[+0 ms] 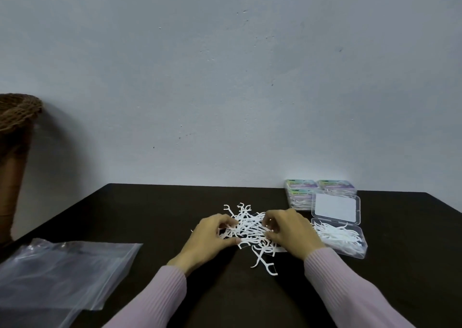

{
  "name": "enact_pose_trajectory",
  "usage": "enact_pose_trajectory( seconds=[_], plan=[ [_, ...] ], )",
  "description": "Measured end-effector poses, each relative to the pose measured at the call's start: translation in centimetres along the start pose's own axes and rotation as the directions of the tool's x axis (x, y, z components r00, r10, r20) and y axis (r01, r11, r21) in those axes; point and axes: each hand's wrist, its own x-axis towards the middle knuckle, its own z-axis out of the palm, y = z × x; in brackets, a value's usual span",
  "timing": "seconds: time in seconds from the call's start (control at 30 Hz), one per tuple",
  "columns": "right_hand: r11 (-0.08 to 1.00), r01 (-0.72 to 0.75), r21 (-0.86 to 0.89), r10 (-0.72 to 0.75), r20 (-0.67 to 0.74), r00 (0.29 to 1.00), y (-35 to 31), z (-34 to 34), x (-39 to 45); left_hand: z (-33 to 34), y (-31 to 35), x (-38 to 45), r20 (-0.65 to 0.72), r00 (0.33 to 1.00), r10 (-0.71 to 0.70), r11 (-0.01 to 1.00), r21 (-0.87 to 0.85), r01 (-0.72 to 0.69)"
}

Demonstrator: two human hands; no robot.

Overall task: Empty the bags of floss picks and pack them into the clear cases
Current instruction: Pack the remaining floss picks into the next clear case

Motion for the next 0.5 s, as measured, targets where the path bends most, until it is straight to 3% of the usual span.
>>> enact_pose_trajectory(
  seconds=[0.1,0.27,0.4,0.5],
  plan=[
    [0.998,-0.011,0.063,0.013,-0.028,1.0,0.4,-0.2,0.0,0.1,0.1,-0.1,-0.077,0.997,0.024,0.995,-0.092,-0.031],
    [0.99,-0.038,0.138,0.046,-0.054,0.997,0.7,-0.4,0.0,0.3,0.7,-0.3,-0.126,0.991,0.037,0.996,-0.071,-0.047],
    [0.977,-0.074,0.201,0.084,-0.043,0.996,1.0,-0.6,0.0,0.2,1.7,-0.7,-0.18,0.981,0.078,0.99,0.126,-0.055],
    [0.969,-0.085,0.231,0.1,-0.053,0.994,1.2,-0.8,0.1,0.2,2.2,-0.7,-0.123,0.99,0.071,0.97,0.241,-0.039]
  ],
)
